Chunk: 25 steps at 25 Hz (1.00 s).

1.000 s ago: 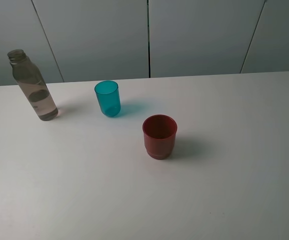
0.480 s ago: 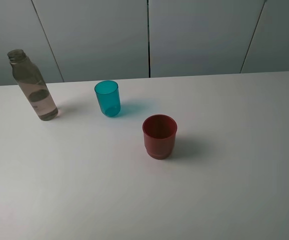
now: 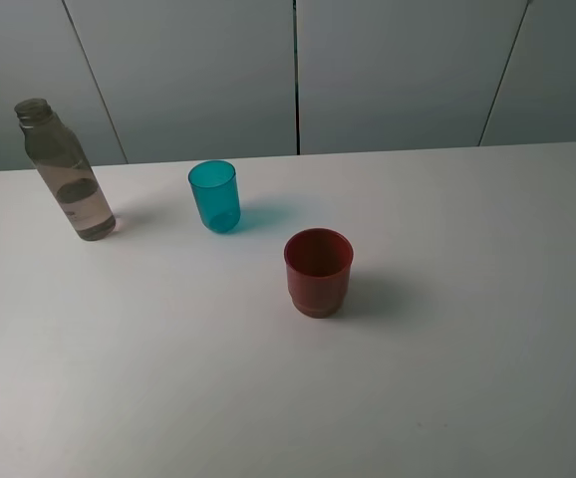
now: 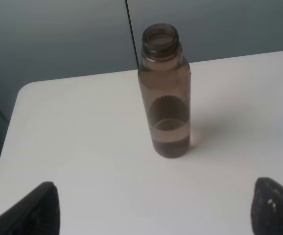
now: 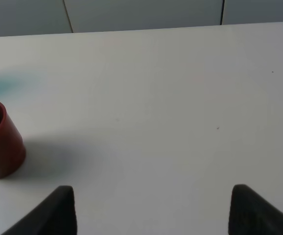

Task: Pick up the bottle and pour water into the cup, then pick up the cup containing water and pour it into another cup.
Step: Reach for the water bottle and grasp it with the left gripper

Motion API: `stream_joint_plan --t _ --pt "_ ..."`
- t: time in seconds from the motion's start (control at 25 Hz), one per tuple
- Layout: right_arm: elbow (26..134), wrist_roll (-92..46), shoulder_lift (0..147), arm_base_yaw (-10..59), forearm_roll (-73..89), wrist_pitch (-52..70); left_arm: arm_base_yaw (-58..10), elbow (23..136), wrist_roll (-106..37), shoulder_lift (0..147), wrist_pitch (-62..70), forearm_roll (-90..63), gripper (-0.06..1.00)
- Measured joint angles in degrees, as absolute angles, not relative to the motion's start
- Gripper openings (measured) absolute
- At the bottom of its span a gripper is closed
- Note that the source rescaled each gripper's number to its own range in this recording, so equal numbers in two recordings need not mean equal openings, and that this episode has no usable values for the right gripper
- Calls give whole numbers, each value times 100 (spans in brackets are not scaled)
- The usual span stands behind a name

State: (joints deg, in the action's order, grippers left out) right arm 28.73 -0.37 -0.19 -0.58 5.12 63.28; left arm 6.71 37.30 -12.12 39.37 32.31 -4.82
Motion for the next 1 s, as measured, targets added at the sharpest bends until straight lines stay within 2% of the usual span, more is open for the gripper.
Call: stream_joint_plan --t 0.48,0.72,1.0 --pt "2873 -37 -19 -58 512 6328 629 3730 -3021 6008 1040 -1708 99" --pt "2873 -37 -19 -58 512 6328 236 3730 -3146 7061 -69 -1817 99" --pt "2873 -37 -19 -58 512 6328 31 3695 -3074 7605 -538 -1830 99"
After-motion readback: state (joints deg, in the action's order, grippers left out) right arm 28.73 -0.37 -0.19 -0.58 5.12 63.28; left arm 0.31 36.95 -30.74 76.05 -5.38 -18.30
